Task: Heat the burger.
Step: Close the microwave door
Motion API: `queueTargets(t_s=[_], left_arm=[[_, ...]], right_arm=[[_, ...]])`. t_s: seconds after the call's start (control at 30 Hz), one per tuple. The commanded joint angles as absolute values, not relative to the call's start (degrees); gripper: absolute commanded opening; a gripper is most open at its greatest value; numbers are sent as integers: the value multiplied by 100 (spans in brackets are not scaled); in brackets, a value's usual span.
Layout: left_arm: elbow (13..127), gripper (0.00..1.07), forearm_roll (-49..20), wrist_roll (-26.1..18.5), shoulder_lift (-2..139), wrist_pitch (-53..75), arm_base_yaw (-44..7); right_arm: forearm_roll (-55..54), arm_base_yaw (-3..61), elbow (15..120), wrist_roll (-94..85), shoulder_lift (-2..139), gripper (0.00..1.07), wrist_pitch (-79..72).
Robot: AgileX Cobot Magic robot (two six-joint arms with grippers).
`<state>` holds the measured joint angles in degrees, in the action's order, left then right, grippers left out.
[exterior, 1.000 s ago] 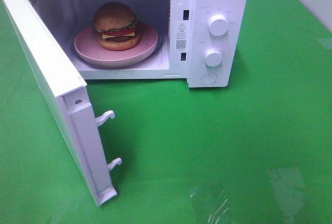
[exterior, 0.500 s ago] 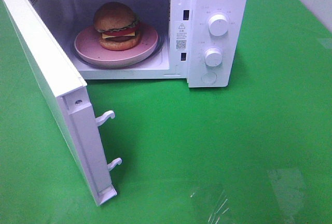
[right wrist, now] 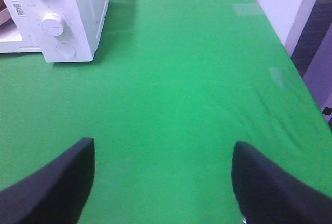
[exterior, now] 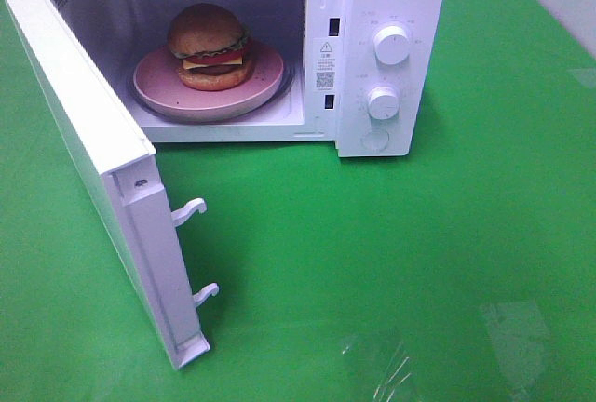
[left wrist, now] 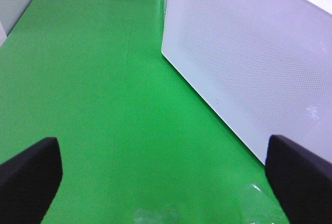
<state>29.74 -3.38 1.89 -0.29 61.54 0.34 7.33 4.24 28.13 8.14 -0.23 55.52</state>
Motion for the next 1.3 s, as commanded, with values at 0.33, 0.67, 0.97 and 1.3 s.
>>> queueTargets(t_s=[0.33, 0.67, 0.97, 1.3], left_arm=[[2956, 99, -327, 189, -109, 6113, 34], [2956, 99, -367, 189, -109, 6113, 34], [2956, 99, -372, 195, -97, 6113, 34], [3111, 86, -338, 367, 315, 5752, 34]], right_arm=[[716, 395, 2807, 871, -166, 71, 5512], [716, 395, 2807, 871, -166, 71, 5512], [716, 395, 2807, 871, -166, 71, 5512], [716, 395, 2807, 877, -166, 71, 5512]])
